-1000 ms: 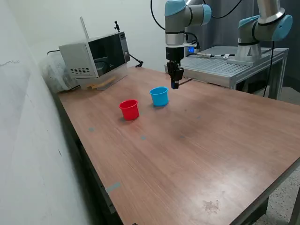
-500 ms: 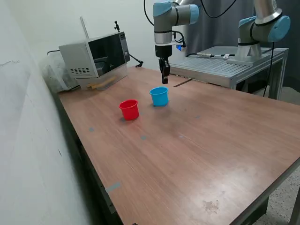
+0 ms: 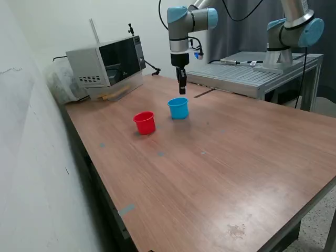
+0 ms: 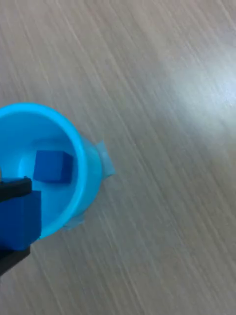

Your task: Place red objects in the red bin, and blue objects in the blue bin.

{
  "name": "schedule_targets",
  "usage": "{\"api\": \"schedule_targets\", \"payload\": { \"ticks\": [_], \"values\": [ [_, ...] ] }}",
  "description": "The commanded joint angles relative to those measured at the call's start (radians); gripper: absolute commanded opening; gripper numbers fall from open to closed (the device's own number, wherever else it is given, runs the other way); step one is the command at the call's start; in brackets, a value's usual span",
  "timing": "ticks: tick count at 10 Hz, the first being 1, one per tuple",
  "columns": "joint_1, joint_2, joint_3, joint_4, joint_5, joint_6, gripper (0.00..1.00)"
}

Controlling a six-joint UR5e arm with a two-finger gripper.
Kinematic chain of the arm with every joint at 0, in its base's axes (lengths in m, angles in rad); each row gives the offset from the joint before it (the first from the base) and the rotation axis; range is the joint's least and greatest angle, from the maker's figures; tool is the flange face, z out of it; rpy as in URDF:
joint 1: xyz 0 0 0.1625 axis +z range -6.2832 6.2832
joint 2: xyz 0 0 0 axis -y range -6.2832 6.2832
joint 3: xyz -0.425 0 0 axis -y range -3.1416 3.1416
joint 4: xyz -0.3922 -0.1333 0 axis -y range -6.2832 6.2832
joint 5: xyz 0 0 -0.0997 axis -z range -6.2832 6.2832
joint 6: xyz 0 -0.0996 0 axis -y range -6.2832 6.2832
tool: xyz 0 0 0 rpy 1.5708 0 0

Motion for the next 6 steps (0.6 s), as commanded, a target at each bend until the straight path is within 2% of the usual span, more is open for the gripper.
{"api": "schedule_targets", "payload": {
  "ticks": [1,6],
  "values": [
    [-0.022,0.021,-0.003,0.001,0.0,0.0,0.0],
    [-0.036,0.037,-0.02,0.0,0.0,0.0,0.0]
  ]
}}
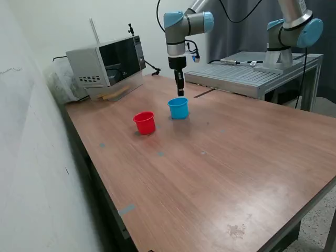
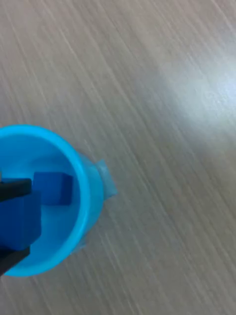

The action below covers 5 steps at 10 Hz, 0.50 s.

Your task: Place red objects in the red bin, and blue objects in the blue bin.

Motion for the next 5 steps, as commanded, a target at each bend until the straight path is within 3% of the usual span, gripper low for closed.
{"api": "schedule_targets", "payload": {
  "ticks": [1,3,4,5],
  "values": [
    [-0.005,0.011,-0.016,-0.001,0.0,0.0,0.0],
    [-0.007,0.011,-0.02,-0.001,0.002,0.002,0.0],
    [-0.007,0.011,-0.02,-0.001,0.002,0.002,1.0],
    [-0.007,0.011,-0.019,-0.001,0.002,0.002,1.0]
  ]
}}
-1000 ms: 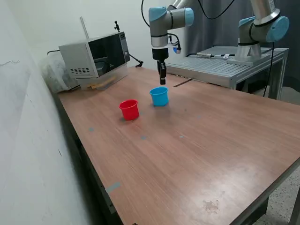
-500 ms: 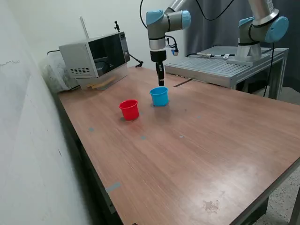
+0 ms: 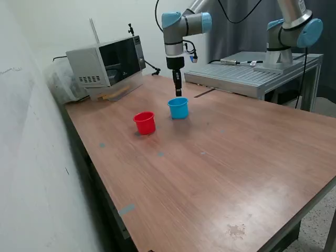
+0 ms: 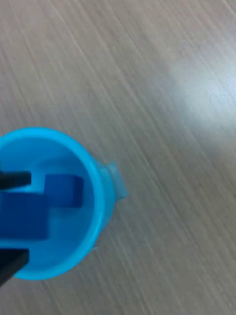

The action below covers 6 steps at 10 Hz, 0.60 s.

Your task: Place red objects in the red bin, and blue objects in the blue bin.

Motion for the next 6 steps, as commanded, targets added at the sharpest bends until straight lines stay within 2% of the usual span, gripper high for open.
{"api": "schedule_targets", "payload": {
  "ticks": [1,4,5,6],
  "values": [
    [0.001,0.003,0.0,0.0,0.001,0.0,1.0],
    [0.013,0.0,0.016,0.0,0.001,-0.001,1.0],
    [0.031,-0.035,0.023,0.0,0.001,-0.004,1.0],
    [0.066,-0.09,0.071,0.0,0.001,-0.056,1.0]
  ]
}}
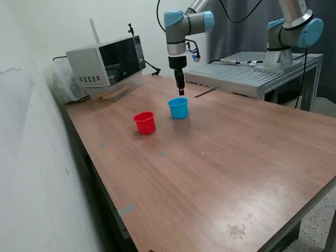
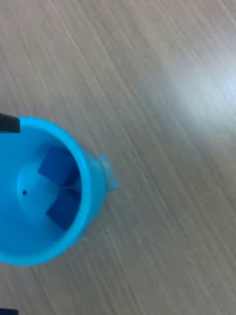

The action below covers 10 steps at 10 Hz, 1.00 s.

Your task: Place red objects in the red bin, and blue objects in the blue bin.

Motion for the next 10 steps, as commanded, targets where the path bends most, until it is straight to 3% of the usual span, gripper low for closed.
{"api": "schedule_targets", "payload": {
  "ticks": [1,2,3,5,6,7,8,10],
  "values": [
    [0.065,-0.149,0.105,0.006,-0.001,-0.103,1.0],
    [0.094,-0.238,0.151,0.05,-0.001,-0.126,1.0],
    [0.103,-0.317,0.172,0.168,0.0,-0.15,1.0],
    [0.13,-0.46,0.177,0.44,0.0,-0.192,1.0],
    [0.185,-0.575,0.176,0.551,-0.003,-0.212,1.0],
    [0.193,-0.635,0.171,0.616,-0.003,-0.214,1.0],
    [0.227,-0.678,0.133,0.708,-0.003,-0.214,1.0],
    [0.31,-0.714,-0.025,0.887,-0.001,-0.209,1.0]
  ]
}}
